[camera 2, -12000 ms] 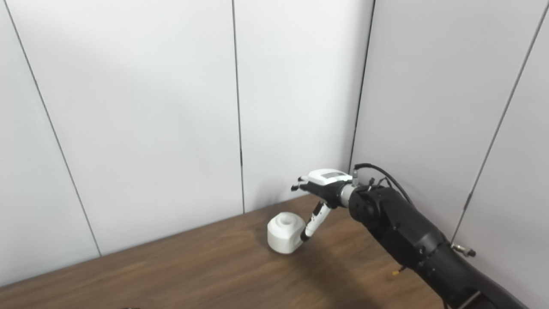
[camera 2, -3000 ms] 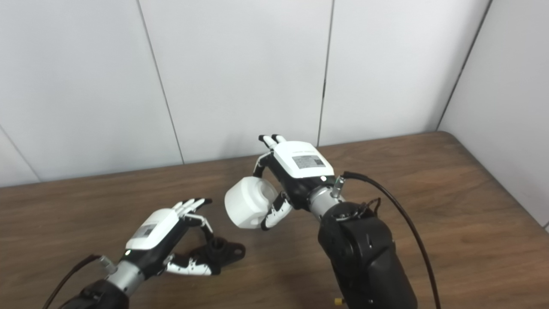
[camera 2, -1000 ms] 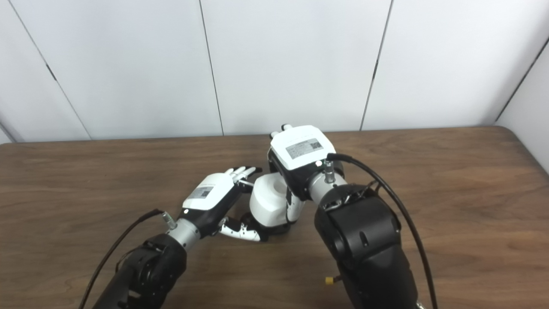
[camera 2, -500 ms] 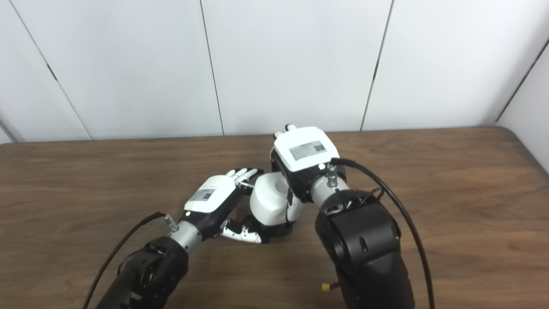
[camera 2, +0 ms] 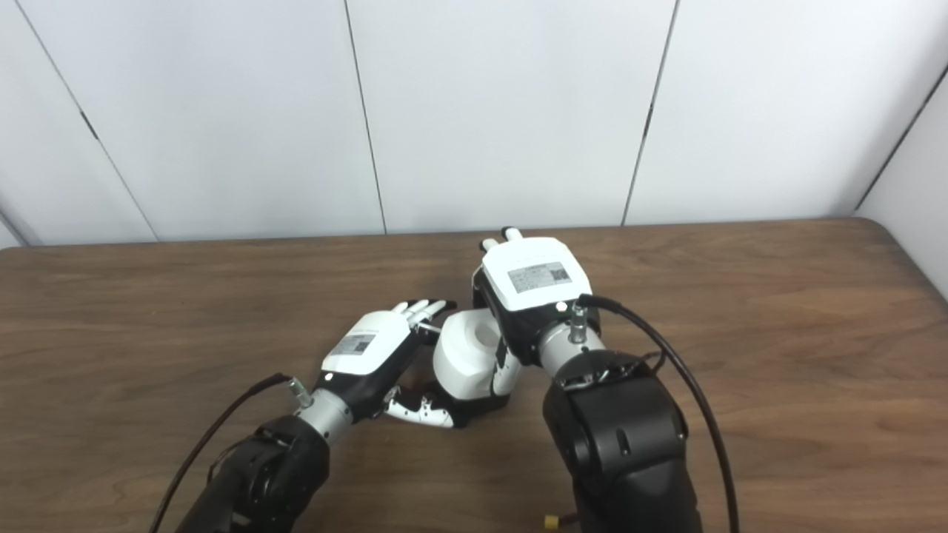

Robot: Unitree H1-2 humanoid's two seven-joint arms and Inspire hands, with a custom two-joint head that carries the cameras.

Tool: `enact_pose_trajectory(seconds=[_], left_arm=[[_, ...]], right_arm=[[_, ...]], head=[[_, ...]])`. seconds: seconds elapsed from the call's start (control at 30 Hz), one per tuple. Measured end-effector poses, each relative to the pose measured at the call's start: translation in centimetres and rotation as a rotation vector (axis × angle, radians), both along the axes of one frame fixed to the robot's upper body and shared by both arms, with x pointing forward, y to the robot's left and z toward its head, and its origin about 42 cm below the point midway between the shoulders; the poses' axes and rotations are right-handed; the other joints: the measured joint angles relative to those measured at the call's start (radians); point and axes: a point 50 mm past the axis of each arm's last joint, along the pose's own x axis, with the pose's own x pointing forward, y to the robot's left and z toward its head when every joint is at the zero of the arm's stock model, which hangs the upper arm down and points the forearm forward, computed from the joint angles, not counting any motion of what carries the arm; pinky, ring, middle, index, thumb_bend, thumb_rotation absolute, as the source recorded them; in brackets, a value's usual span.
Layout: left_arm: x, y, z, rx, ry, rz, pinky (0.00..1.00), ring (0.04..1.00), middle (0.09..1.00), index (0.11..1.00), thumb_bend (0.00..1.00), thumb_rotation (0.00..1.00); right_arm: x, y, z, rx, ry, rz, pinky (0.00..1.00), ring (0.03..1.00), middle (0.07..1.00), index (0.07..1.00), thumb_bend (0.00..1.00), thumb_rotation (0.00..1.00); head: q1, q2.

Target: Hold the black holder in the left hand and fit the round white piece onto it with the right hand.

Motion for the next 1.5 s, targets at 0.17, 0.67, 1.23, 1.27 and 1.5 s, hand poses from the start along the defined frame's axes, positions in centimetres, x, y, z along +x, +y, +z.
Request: enact_pose_trajectory(seconds=[0.17, 0.67, 1.23, 1.27, 1.5], left_arm=[[-0.1, -0.2, -0.1, -0.007, 0.006, 0.004, 1.0, 0.978, 0.96, 0.479, 0.52, 0.05], [-0.3, -0.4, -0.4, -0.015, 0.024, 0.016, 1.0, 0.987, 0.966, 0.479, 0.52, 0.05], [-0.3, -0.6, -0.5, -0.014, 0.028, 0.016, 1.0, 0.987, 0.965, 0.48, 0.52, 0.05], [-0.3, -0.6, -0.6, -0.012, 0.03, 0.017, 1.0, 0.986, 0.965, 0.48, 0.52, 0.05], [-0.3, -0.7, -0.8, -0.012, 0.03, 0.02, 1.0, 0.993, 0.965, 0.48, 0.52, 0.05]], right_arm=[[0.0, -0.1, -0.1, 0.004, 0.002, -0.007, 0.62, 1.0, 0.956, 0.486, 0.52, 0.13], [-0.1, -0.1, -0.4, 0.012, 0.01, -0.01, 0.62, 0.993, 0.948, 0.485, 0.52, 0.13], [-0.3, 0.1, -0.8, 0.033, -0.013, 0.003, 0.65, 0.998, 0.951, 0.485, 0.52, 0.13], [-0.3, 0.1, -0.9, 0.033, -0.013, 0.005, 0.65, 0.999, 0.952, 0.485, 0.52, 0.13], [-0.2, 1.0, -1.2, 0.037, -0.017, 0.02, 0.68, 0.996, 0.948, 0.485, 0.52, 0.13]], head=[[0.005, 0.002], [0.02, -0.003], [0.038, -0.029], [0.04, -0.032], [0.046, -0.034]])
